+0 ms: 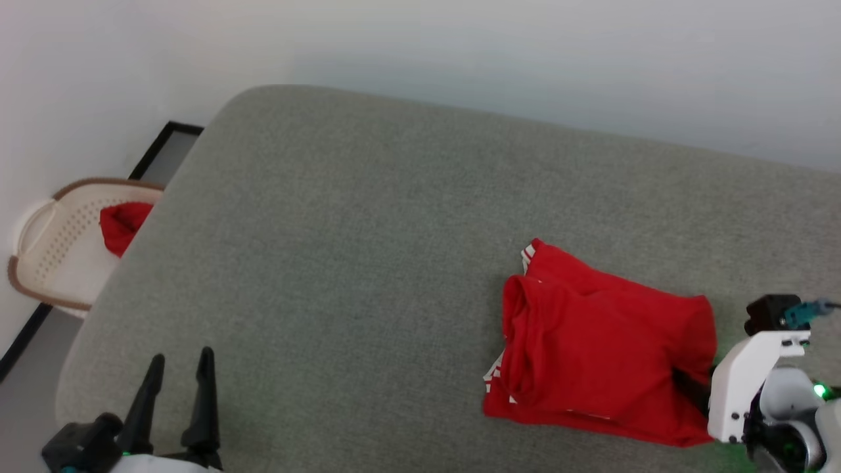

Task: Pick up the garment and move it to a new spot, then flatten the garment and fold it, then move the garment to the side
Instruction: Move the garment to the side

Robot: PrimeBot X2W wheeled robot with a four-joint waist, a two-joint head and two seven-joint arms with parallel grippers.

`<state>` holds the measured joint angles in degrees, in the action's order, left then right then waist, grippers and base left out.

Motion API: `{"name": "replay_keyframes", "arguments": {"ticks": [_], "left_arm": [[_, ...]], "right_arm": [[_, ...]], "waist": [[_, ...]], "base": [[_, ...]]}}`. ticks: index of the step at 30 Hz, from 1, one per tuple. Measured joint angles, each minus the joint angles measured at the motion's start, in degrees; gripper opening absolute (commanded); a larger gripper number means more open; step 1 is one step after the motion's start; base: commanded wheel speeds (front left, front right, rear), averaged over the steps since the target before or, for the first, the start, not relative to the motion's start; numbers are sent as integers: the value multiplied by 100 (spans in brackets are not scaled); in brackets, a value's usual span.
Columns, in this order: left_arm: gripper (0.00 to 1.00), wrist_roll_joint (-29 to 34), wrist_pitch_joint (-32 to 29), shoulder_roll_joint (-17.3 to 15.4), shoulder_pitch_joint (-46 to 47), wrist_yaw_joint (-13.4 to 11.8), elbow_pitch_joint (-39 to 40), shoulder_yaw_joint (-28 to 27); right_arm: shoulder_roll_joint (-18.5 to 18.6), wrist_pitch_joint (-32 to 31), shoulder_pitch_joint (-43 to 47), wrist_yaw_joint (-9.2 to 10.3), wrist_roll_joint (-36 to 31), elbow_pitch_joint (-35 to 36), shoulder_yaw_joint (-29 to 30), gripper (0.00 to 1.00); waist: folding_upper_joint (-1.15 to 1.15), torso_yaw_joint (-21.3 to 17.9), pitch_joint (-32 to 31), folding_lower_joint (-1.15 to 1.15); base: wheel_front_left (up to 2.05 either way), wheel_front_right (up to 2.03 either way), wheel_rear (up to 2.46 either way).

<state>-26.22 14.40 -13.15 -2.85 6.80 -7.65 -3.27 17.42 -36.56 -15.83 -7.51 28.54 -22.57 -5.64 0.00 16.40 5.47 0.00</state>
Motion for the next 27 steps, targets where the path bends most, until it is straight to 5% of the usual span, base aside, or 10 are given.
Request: {"name": "replay_keyframes", "arguments": {"ticks": [1,3,27], "left_arm": [[100,-3,4,9,39,2,-22,19],[100,-5,24,29,105,10,-64,52],[100,68,59,-88,328,35,-199,263]], "right_arm": [[-15,-73,-57,0,-2,-24,9,100],[-7,-243,-159,4,-3,-63,-21,0],[686,-532,-554,3,282,833,-678,0]], "waist": [[0,18,48,0],[0,60,130,0],[0,-196,97,0]], "base": [[0,0,0],[0,0,0],[0,0,0]]}}
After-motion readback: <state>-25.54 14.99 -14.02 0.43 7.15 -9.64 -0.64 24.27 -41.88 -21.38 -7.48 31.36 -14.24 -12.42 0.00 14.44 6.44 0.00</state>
